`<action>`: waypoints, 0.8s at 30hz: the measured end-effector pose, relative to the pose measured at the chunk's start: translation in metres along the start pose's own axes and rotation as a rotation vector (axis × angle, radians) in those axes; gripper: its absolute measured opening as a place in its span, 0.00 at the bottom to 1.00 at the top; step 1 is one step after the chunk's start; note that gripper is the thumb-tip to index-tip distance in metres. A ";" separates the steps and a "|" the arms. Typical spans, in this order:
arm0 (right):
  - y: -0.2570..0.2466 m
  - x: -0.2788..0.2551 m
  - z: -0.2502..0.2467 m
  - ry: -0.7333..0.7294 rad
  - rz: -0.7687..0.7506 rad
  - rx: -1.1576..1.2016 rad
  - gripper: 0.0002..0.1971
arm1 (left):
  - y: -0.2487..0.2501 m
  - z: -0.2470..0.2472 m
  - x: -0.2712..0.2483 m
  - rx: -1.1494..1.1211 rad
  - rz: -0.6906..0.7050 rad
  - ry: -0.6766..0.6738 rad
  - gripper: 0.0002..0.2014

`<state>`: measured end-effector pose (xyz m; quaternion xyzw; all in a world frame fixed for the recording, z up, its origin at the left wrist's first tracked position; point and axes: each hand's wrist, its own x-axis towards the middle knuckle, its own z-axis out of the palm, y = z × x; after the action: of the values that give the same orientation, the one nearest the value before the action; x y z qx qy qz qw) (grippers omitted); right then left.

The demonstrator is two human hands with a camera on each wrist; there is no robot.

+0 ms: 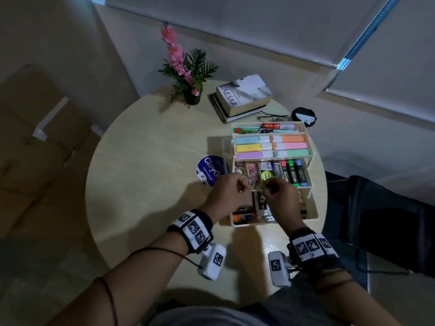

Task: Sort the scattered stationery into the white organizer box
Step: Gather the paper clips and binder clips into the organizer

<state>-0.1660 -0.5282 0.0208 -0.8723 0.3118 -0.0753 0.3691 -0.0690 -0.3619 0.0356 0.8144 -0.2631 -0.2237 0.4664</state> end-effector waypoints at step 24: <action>0.043 0.084 -0.091 0.200 -0.169 0.119 0.02 | 0.009 0.005 0.031 0.112 -0.209 0.682 0.12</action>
<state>-0.1530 -0.6557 0.0484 -0.8601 0.2673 -0.2109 0.3799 -0.0504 -0.3892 0.0377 0.8889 -0.0197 0.0289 0.4568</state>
